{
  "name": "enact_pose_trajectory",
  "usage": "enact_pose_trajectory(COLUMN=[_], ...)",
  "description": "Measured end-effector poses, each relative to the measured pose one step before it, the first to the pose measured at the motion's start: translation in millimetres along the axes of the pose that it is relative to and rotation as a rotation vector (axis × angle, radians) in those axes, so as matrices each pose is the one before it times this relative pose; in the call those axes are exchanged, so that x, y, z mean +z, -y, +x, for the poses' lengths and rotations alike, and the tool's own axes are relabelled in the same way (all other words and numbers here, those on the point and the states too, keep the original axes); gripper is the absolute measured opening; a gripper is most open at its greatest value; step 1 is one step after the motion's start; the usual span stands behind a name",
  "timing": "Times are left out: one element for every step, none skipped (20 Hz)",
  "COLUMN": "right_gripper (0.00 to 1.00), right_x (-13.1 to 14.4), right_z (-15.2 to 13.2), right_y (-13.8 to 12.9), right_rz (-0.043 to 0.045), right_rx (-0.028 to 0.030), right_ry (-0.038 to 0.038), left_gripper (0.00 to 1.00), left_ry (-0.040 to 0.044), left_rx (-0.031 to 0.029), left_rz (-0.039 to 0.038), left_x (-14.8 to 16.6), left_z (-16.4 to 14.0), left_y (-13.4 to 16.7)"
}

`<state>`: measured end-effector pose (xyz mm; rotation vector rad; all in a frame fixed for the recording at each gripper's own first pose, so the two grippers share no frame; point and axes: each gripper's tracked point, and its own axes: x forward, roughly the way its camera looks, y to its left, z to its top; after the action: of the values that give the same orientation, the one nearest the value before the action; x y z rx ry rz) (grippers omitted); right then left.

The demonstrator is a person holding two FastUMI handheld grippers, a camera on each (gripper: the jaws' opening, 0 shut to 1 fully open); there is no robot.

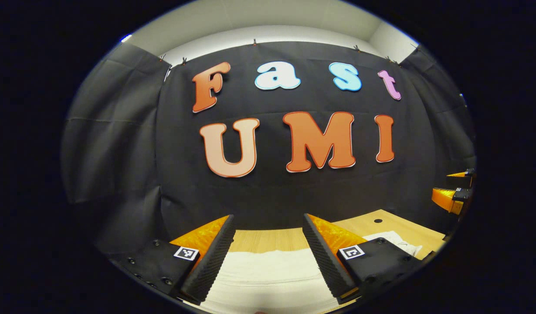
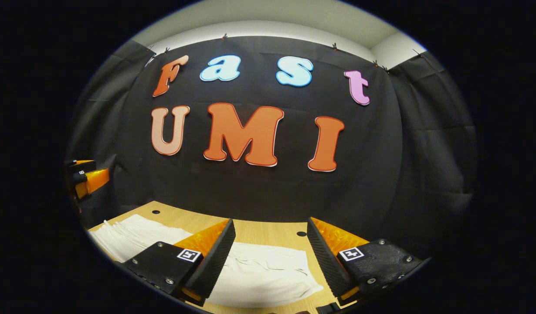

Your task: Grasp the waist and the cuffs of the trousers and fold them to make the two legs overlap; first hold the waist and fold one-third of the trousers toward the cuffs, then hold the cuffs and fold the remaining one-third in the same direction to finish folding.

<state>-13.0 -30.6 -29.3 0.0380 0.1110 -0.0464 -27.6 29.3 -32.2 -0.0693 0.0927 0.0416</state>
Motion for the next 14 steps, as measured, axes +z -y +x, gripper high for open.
enact_pose_trajectory(right_gripper=[0.99, 0.99, 0.99, 0.99, 0.99, 0.99, 0.99, 0.99, 0.99, 0.99, 0.99, 0.99, 0.99, 0.99], right_x=[-5.5, -5.65, -6.52, -7.33, -6.37, -7.09, -6.05, -8.28, -6.52, -5.63, -6.11, -7.35, -6.25, -9.02], right_z=[1.72, 1.86, 2.36, 3.17, 2.71, 3.58, 3.79, 3.81, 2.52, 4.38, 3.62, 4.27, 3.6, 3.14], right_y=[3.46, 6.42, 6.66, 6.27, 5.34, 7.13, 5.38, 2.93, 4.82, 4.08, 4.33, 4.96, 3.0, -0.55], right_rz=[0.01386, 0.00876, 0.00684, 0.00796, 0.00899, 0.00669, 0.00751, 0.00775, 0.00761, 0.0029, -0.00219, -0.00175, 0.00603, 0.01263], right_rx=[0.00128, -0.00617, -0.00704, -0.00717, -0.0057, -0.01394, -0.00579, -0.00197, -0.00801, -0.00788, -0.01394, -0.01478, -0.01213, -0.00785], right_ry=[-0.02034, -0.02261, -0.02535, -0.02716, -0.02689, -0.02782, -0.0273, -0.03223, -0.02606, -0.02552, -0.0268, -0.0286, -0.0306, -0.03822], left_gripper=[1.0, 1.0, 1.0, 1.0, 1.0, 1.0, 1.0, 1.0, 1.0, 1.0, 1.0, 1.0, 1.0, 1.0], left_ry=[-0.03144, -0.03097, -0.03217, -0.03116, -0.02372, -0.02052, -0.02182, -0.02652, -0.02344, -0.02941, -0.03166, -0.03537, -0.03409, -0.0347], left_rx=[0.01403, 0.01956, 0.01959, 0.01722, 0.02098, 0.01575, 0.02308, 0.01682, 0.01519, 0.02606, 0.02123, 0.00517, 0.00505, -0.00059], left_rz=[-0.01217, -0.01102, -0.01404, -0.01213, -0.00923, -0.00322, -0.0017, -0.00071, 0.0004, 0.00748, 0.00511, -0.00203, -0.00544, -0.00913], left_x=[-10.18, -6.48, -9.52, -7.44, -8.68, -5.94, -8.39, -8.43, -7.0, -7.55, -8.25, -6.8, -9.78, -6.63], left_z=[-1.41, 0.35, 0.4, -1.03, -0.56, -0.97, -0.82, 1.2, 1.53, 2.37, 0.07, 3.71, 9.92, 8.32], left_y=[-6.9, -8.53, -9.47, -6.45, -9.16, -7.49, -9.19, -7.82, -7.28, -10.11, -10.62, -6.24, -6.13, -8.06])
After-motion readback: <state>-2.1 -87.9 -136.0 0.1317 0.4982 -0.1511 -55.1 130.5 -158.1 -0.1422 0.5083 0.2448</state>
